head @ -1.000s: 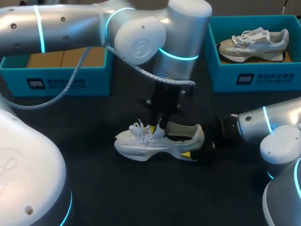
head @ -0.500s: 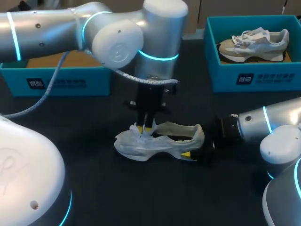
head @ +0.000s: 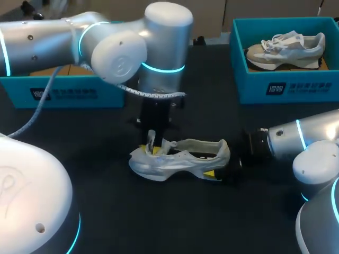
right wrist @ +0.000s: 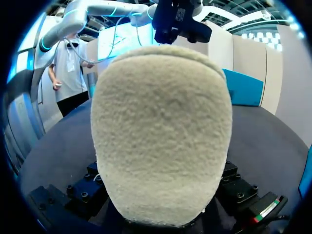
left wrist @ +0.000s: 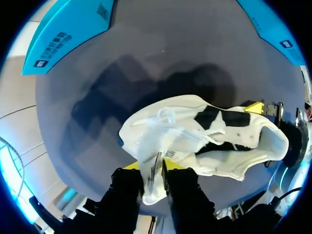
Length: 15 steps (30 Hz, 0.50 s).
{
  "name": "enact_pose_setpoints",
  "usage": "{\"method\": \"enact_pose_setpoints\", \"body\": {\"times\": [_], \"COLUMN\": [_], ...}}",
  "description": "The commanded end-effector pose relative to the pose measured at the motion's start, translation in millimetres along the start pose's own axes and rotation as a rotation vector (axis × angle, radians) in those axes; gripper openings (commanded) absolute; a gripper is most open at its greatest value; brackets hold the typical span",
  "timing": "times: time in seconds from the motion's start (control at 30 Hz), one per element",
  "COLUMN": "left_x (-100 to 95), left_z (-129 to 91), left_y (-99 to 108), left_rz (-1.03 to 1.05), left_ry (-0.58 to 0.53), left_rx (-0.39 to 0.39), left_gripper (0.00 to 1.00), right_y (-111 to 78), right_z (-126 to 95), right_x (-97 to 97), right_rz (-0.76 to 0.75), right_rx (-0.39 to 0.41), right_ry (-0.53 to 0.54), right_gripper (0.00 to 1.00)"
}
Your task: Take the shoe out of the shoebox, open the shoe tongue, remove and reinsert the insole, then place the shoe into the shoebox
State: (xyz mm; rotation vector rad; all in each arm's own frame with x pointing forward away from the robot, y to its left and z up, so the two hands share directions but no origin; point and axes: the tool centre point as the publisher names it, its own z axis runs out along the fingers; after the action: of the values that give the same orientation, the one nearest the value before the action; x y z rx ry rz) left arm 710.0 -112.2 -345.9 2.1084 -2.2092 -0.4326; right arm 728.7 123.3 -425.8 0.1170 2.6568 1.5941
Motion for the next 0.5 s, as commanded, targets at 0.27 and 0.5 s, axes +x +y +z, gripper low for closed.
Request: {"method": "enact_pose_setpoints", "body": {"times": [0.27, 0.5], "left_x": [-12.9, -21.1], "left_z": [16.4, 25.7], "left_y": [-7.4, -7.4], "left_rz": [-0.057, -0.095], "left_ry": [-0.007, -0.020], "left_rx": [-0.028, -0.054], "left_gripper": [0.38, 0.42], "right_y": [-0.5, -0.5], "right_z": [5.6, 5.6], "right_x": [0.6, 0.6], "right_rz": [0.001, 0.001], "right_rx": [0.006, 0.006], "right_ry": [-0.002, -0.002], "right_gripper": [0.00, 0.00]}}
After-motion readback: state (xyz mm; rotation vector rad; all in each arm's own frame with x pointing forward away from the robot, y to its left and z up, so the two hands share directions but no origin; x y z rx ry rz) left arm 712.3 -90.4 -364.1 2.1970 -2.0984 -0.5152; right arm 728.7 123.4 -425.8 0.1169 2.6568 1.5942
